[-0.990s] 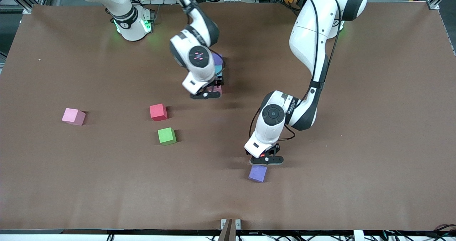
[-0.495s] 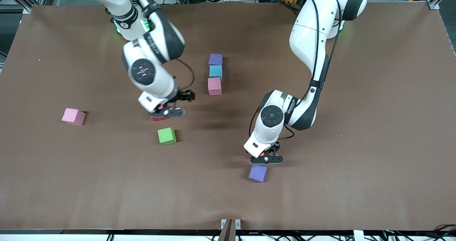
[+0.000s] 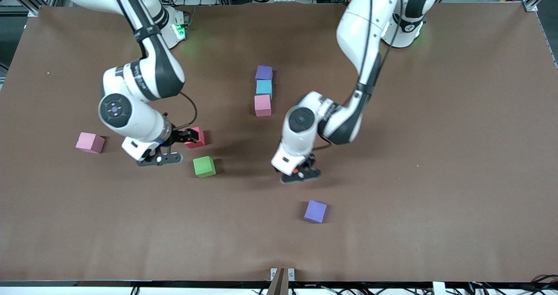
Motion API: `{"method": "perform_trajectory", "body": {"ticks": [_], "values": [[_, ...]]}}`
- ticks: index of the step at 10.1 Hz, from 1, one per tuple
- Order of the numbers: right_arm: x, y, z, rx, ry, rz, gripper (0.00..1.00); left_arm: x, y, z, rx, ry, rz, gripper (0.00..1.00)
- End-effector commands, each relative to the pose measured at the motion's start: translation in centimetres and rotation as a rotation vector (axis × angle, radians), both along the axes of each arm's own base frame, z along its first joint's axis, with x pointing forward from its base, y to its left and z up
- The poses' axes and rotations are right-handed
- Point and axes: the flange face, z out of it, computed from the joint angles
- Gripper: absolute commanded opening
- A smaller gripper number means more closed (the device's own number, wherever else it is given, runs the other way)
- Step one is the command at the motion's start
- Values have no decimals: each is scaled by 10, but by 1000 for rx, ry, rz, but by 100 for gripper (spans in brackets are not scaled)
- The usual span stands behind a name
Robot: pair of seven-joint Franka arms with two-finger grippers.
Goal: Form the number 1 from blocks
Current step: 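Lower the orange block below pink with the left gripper while the right reaches green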
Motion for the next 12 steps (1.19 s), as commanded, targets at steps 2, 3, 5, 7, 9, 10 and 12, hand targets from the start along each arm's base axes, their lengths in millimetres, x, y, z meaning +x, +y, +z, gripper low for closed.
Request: {"method": "perform_trajectory", "body": {"ticks": [2, 3, 5, 7, 9, 10, 12], "values": [[16, -15, -13, -56, -42, 54, 100, -74, -64, 0, 8, 15, 42, 0], [18, -17, -20, -63, -48, 58, 100, -95, -77, -8, 30, 9, 30, 0], [22, -22, -34, -60, -52, 97, 100, -125, -87, -19, 83, 2, -17, 0], [28, -36, -47, -56, -54, 140, 100, -133, -80, -16, 115, -5, -40, 0], [33, -40, -64, -48, -66, 150, 100, -141, -75, -9, 119, 9, -54, 0], [35, -37, -75, -41, -76, 141, 100, -146, -74, -6, 117, 18, -58, 0], [34, -31, -84, -17, -67, 116, 100, -152, -77, -3, 110, 21, -66, 0]]}}
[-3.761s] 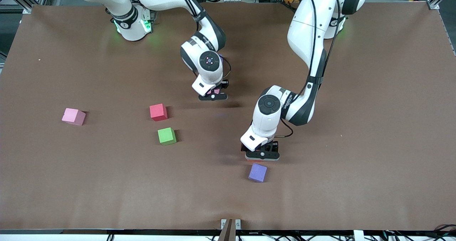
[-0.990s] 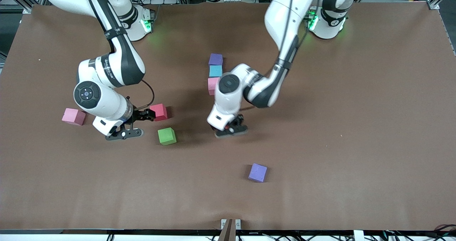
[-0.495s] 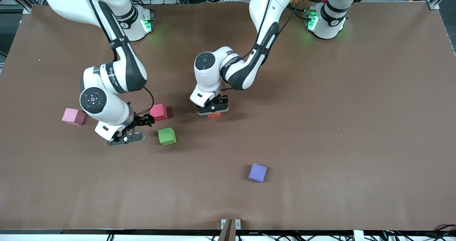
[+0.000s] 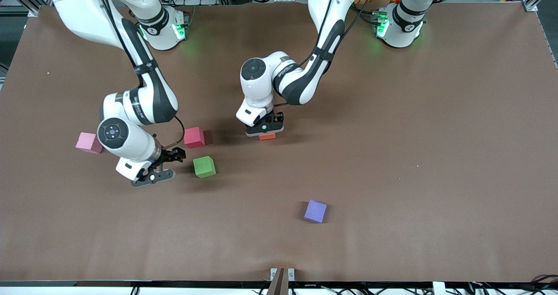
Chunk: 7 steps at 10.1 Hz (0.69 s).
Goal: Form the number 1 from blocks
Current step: 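Lower the orange block below pink with the left gripper while the right reaches green, then grasp the green block with the right gripper while the left gripper releases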
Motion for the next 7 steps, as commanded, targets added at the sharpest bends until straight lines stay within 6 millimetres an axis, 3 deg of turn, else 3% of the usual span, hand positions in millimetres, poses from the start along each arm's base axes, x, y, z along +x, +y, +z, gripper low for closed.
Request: {"method": "perform_trajectory", "body": {"ticks": [1, 4, 7], "values": [[3, 12, -8, 77, 15, -52, 100, -10, 4, 7, 11, -4, -18, 0], [2, 29, -14, 134, 25, -89, 100, -19, 1, -2, 6, 8, -29, 0], [-2, 73, -27, 135, 5, -144, 100, -28, 0, -11, -4, 2, -40, 0]]}}
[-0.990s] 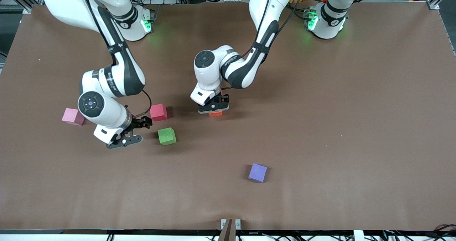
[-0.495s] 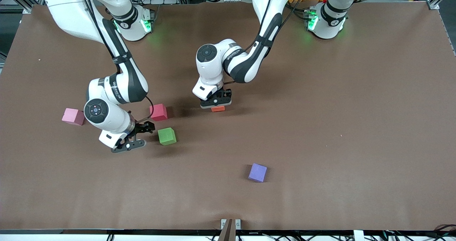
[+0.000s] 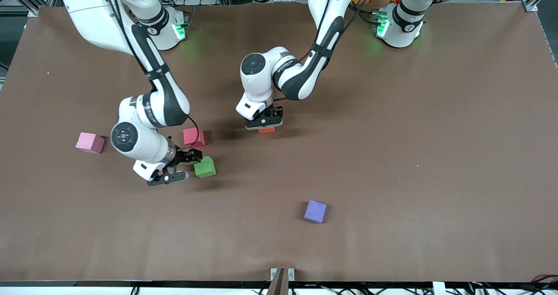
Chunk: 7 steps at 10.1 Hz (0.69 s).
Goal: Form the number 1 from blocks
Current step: 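Grasp the green block with the right gripper while the left gripper releases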
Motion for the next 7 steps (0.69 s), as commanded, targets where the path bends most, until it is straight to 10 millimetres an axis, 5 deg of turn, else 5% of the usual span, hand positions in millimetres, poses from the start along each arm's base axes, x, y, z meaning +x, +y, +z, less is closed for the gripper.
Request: {"method": "perform_trajectory", "body": {"ticks": [1, 7], "values": [[4, 36, -11, 10, -2, -53, 100, -10, -1, 2, -6, -17, -24, 0], [1, 53, -34, -55, -39, 22, 100, -28, -2, -8, 4, 6, -44, 0]]}}
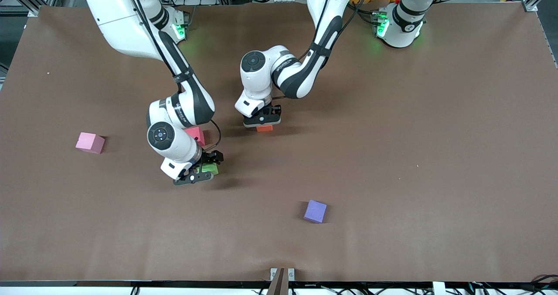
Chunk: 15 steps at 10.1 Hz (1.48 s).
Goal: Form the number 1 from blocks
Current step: 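Grasp the green block with the right gripper while the left gripper releases, then carry the green block below orange while the left gripper retracts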
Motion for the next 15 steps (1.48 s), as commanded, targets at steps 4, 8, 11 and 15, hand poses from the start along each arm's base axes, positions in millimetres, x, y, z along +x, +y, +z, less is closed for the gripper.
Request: {"method": "perform_trajectory", "body": {"ticks": [4, 8, 11, 15], "values": [[11, -2, 3, -16, -30, 5, 0, -20, 4, -1, 22, 12, -55, 100], [23, -2, 46, -9, 6, -35, 0, 16, 18, 67, -9, -50, -3, 100], [17, 11, 58, -5, 15, -97, 0, 106, 97, 138, -3, -94, 81, 100], [-32, 104, 62, -31, 41, -196, 0, 217, 287, 229, 29, -44, 177, 100]]}}
